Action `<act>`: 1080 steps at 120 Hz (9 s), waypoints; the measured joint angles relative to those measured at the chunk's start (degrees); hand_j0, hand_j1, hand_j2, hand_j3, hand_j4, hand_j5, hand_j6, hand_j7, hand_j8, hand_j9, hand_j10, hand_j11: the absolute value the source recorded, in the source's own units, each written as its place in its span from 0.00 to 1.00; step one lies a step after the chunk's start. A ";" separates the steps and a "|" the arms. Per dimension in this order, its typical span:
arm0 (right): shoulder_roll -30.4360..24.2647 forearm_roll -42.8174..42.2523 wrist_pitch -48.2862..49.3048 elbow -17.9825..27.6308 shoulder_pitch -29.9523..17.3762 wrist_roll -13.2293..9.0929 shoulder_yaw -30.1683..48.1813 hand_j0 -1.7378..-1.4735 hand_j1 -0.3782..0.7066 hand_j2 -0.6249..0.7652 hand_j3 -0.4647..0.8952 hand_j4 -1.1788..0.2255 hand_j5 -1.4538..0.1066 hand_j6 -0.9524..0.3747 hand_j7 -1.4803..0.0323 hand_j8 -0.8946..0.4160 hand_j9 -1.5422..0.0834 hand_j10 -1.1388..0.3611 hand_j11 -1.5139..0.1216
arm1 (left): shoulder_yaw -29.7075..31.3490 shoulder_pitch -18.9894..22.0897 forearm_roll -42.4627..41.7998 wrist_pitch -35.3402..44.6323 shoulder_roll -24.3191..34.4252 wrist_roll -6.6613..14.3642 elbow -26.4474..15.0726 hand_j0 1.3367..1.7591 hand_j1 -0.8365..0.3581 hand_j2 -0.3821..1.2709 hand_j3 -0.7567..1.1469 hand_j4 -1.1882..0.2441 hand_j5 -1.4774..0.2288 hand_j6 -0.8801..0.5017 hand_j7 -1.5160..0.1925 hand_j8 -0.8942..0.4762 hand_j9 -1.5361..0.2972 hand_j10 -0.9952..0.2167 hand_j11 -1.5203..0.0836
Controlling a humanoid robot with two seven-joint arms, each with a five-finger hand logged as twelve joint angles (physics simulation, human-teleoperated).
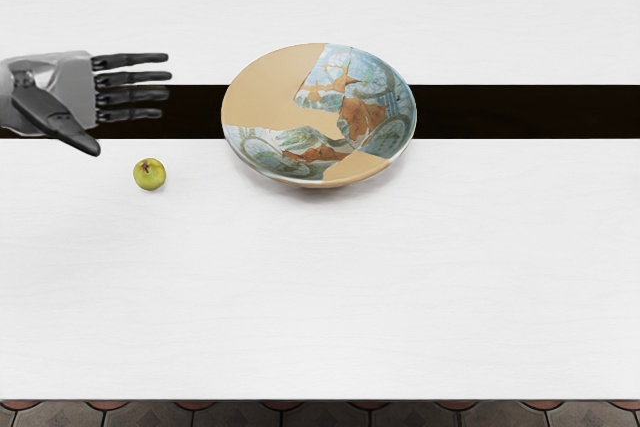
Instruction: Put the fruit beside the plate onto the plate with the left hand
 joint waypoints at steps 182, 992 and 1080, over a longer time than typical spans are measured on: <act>0.00 -0.45 -0.07 0.01 1.05 -0.09 -0.75 0.30 0.03 0.45 0.34 0.84 0.93 0.72 0.98 0.68 0.95 0.76 0.93 | 16.53 -7.92 53.39 53.95 -19.70 17.50 -12.54 0.76 0.98 0.23 0.40 0.82 0.86 0.63 0.88 0.64 0.83 0.81 0.94; 0.00 -0.42 -0.44 0.01 4.62 -0.43 -0.71 0.30 0.03 0.45 0.34 0.84 0.93 0.72 0.98 0.68 0.95 0.76 0.93 | -2.88 -9.09 46.10 48.11 -46.39 17.51 9.46 0.76 0.92 0.24 0.40 0.77 0.81 0.58 0.83 0.60 0.78 0.76 0.89; 0.00 -0.36 -0.39 0.01 4.53 -0.43 -0.62 0.30 0.03 0.45 0.34 0.84 0.93 0.72 0.98 0.68 0.95 0.76 0.93 | -16.39 7.42 -3.04 1.10 -16.18 17.51 -2.14 0.76 0.97 0.23 0.40 0.82 0.85 0.62 0.87 0.64 0.82 0.80 0.93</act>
